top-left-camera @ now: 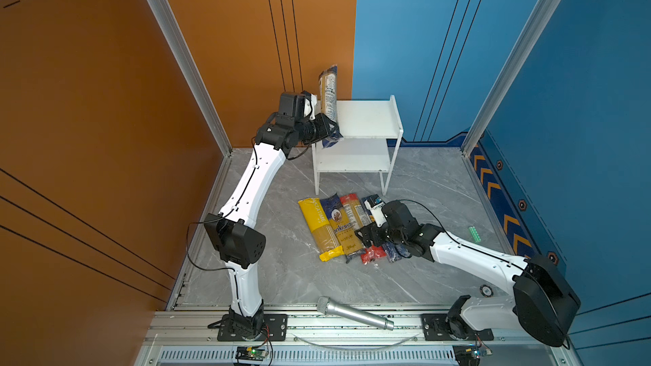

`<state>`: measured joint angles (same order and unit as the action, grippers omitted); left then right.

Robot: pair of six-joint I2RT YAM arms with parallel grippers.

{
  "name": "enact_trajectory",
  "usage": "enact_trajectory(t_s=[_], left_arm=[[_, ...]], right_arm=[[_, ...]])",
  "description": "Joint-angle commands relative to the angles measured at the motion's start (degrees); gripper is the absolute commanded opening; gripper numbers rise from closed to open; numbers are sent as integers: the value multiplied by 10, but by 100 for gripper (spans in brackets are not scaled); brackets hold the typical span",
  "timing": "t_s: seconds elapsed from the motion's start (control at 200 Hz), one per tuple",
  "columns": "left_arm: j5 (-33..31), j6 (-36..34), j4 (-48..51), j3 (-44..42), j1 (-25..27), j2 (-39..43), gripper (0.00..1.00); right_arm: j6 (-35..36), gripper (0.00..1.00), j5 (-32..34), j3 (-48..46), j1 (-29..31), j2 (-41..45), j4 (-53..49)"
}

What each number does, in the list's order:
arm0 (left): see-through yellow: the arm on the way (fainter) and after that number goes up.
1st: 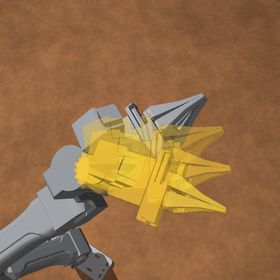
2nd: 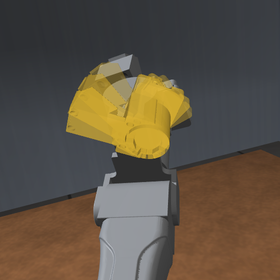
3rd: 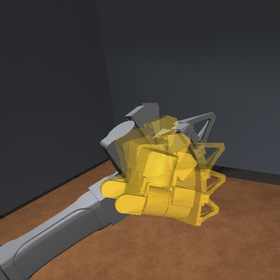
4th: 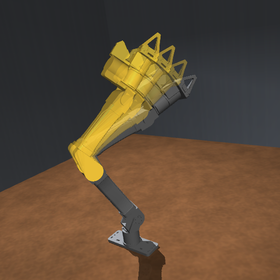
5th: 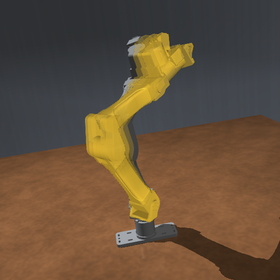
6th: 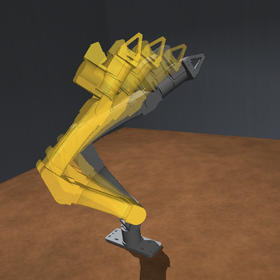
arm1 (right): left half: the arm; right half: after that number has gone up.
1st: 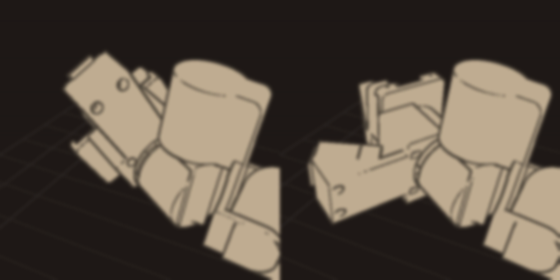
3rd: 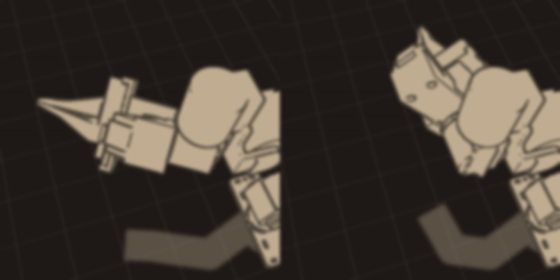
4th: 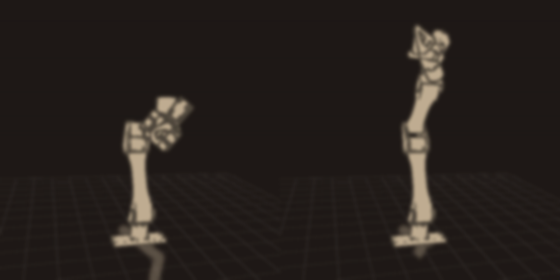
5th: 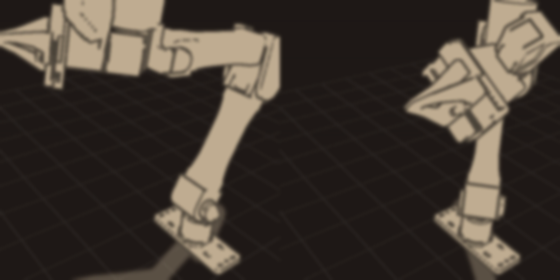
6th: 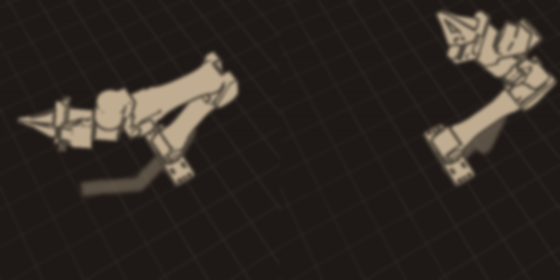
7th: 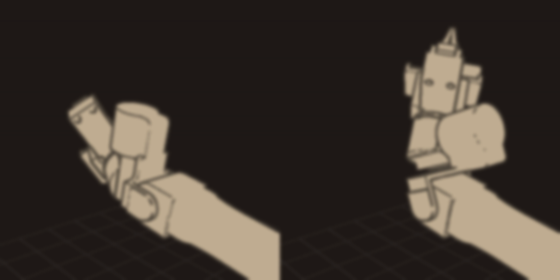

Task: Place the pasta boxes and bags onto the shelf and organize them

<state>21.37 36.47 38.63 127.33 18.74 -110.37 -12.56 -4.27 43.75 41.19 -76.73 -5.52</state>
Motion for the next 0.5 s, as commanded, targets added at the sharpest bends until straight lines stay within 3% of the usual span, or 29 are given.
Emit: enact_trajectory(t_s=[0.0, 0.496], left_arm=[[4, -20, -77, 12, -5, 10, 26], [-2, -16, -77, 6, -6, 11, 32]], right_arm=[[-6, 93, 5, -7, -3, -1, -1], [-8, 93, 3, -8, -3, -1, 1]])
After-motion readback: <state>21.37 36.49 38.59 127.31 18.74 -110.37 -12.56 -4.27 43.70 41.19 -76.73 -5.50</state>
